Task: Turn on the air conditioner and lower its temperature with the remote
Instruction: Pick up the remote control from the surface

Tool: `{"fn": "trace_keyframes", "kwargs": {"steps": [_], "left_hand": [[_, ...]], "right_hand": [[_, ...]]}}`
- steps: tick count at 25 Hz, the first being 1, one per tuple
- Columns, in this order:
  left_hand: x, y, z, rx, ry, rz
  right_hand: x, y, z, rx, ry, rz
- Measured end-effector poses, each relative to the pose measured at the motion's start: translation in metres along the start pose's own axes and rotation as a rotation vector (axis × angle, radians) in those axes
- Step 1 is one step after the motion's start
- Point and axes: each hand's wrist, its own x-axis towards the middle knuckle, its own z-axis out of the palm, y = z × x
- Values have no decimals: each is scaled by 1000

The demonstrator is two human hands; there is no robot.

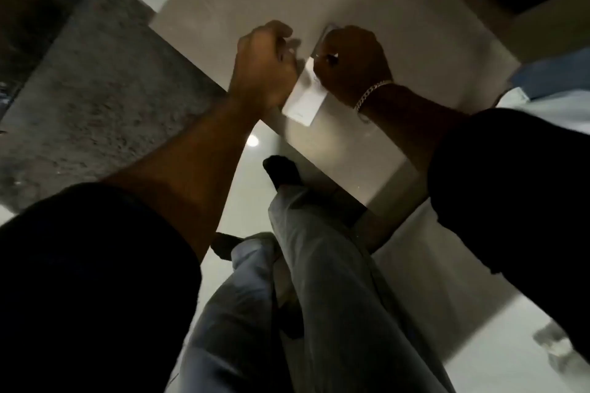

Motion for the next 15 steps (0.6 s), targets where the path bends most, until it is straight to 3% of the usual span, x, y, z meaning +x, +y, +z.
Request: {"fn": "trace_keyframes", "kwargs": {"steps": [3, 7, 12, 15], "left_hand": [[16, -6, 27, 29, -102, -39], [28, -6, 54, 7, -87, -107], [19, -7, 36, -244, 61, -465], [9, -9, -11, -397, 197, -547]], "right_hand": [[-5, 13, 27, 82, 108, 249], [-7, 7, 47, 342, 285, 461], [-11, -17, 50, 522, 361, 427], [1, -63, 29, 577, 396, 322]]}}
